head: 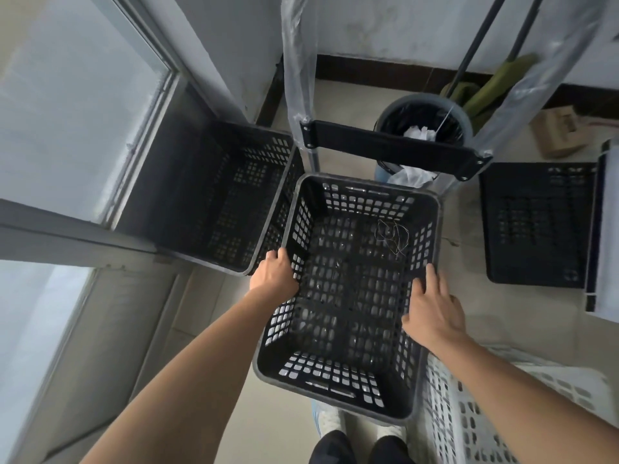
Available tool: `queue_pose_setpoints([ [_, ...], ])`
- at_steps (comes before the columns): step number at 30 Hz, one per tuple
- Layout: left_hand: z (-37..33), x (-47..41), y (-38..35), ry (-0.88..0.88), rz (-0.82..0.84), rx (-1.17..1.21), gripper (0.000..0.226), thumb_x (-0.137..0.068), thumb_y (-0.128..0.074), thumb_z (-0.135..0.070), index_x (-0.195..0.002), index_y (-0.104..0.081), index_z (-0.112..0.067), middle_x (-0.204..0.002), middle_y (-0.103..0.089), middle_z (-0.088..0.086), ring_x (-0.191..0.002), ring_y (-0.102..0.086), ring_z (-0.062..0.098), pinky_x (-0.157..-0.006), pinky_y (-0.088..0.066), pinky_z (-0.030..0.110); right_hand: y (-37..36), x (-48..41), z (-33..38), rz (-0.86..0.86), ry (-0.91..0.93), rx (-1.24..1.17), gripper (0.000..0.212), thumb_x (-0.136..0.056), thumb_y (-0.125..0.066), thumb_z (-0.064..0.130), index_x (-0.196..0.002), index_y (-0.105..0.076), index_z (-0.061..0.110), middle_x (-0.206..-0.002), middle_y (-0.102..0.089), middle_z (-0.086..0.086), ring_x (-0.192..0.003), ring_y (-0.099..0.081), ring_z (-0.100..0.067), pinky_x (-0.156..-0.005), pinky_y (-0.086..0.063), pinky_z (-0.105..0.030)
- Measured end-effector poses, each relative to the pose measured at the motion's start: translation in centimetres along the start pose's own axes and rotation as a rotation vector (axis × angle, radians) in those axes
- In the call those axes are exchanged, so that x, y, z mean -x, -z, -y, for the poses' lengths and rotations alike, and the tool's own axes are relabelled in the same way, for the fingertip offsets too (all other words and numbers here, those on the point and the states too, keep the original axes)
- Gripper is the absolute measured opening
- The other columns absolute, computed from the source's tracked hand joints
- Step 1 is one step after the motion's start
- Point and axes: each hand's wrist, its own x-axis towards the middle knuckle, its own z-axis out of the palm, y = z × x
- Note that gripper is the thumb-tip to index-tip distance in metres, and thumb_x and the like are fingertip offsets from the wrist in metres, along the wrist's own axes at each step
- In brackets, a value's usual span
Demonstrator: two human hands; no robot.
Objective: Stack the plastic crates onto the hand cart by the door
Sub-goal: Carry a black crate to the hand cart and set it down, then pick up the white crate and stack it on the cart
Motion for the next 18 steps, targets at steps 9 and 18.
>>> queue_pose_setpoints([
  [9,0.7,6.3,12.5,0.009,-0.131,-0.011,0.03,-0.084,-0.054,-0.015,-0.112,-0.047,-0.011,-0.11,-0.05,0.007,-0.106,-0.059,0.032,-0.078,-0.049,0.038,15.5,2.6,-4.5,-0.135,-0.042,-0.07,0.061,-0.095,-0.058,0.038,-0.144,-0.041,0.007,-0.164,-0.007,-0.015,-0.148,-0.022,-0.031,-0.107,-0.041,-0.041],
  [18,1.0,22.5,24.7,-0.052,-0.186,-0.083,0.03,-0.087,-0.05,-0.026,-0.111,-0.054,-0.01,-0.111,-0.063,0.01,-0.101,-0.062,0.03,-0.078,-0.052,0.037,31.4,17.1,-7.1,-0.164,0.067,-0.081,0.036,-0.094,-0.054,0.036,-0.123,-0.056,0.014,-0.127,-0.051,-0.005,-0.117,-0.054,-0.026,-0.089,-0.052,-0.04],
])
